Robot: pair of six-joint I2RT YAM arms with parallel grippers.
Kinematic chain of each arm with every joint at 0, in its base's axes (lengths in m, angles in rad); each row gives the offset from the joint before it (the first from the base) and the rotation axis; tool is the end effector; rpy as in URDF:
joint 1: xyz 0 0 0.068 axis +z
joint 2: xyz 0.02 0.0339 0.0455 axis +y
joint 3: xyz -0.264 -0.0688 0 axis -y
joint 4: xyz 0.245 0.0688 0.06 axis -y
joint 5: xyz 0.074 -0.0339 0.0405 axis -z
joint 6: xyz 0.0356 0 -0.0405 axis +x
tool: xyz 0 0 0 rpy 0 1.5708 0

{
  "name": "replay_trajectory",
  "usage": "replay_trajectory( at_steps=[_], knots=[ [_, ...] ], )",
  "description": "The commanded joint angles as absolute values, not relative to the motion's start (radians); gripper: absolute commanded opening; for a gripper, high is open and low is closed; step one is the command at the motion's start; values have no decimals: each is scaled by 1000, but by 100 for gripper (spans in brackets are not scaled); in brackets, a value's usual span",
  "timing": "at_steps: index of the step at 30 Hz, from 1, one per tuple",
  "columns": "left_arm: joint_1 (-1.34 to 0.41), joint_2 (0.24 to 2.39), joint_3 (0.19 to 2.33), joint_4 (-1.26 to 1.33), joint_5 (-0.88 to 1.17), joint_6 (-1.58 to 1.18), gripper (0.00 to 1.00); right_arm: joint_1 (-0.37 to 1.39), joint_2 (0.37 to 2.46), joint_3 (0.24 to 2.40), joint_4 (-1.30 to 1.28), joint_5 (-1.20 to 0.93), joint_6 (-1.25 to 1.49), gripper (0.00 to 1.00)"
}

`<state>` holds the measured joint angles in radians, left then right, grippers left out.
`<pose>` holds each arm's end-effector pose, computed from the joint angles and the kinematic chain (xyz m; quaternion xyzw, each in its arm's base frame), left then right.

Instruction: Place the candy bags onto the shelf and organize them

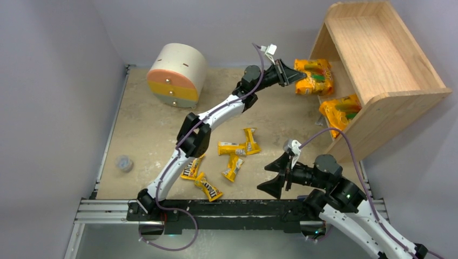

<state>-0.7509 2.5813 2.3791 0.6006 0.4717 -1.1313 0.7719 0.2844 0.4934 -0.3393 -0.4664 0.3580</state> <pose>0.4226 -0.4165 0.3044 0.0895 0.5650 -0.7308 0.3725 0.0596 0.0803 0.2834 -0.2994 0.6844 0.4903 0.4490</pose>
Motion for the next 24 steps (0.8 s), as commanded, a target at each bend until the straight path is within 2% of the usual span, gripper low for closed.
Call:
replay_trajectory(
  at_steps=[1, 7, 15, 22, 24],
  knots=[
    [-774, 2630, 2502, 748, 415, -1164, 0, 774, 265, 495, -322, -463, 364, 99],
    [-804, 2692, 2526, 790, 364, -1214, 0, 773, 253, 490, -327, -446, 373, 99],
    [-875, 2693, 2589, 703, 246, -1110, 0, 773, 245, 486, -327, -411, 382, 99],
    [-882, 2703, 2582, 679, 250, -1111, 34, 773, 240, 489, -336, -381, 388, 99],
    [-882, 2696, 2572, 664, 261, -1103, 38, 773, 239, 487, -335, -378, 390, 99]
  ],
)
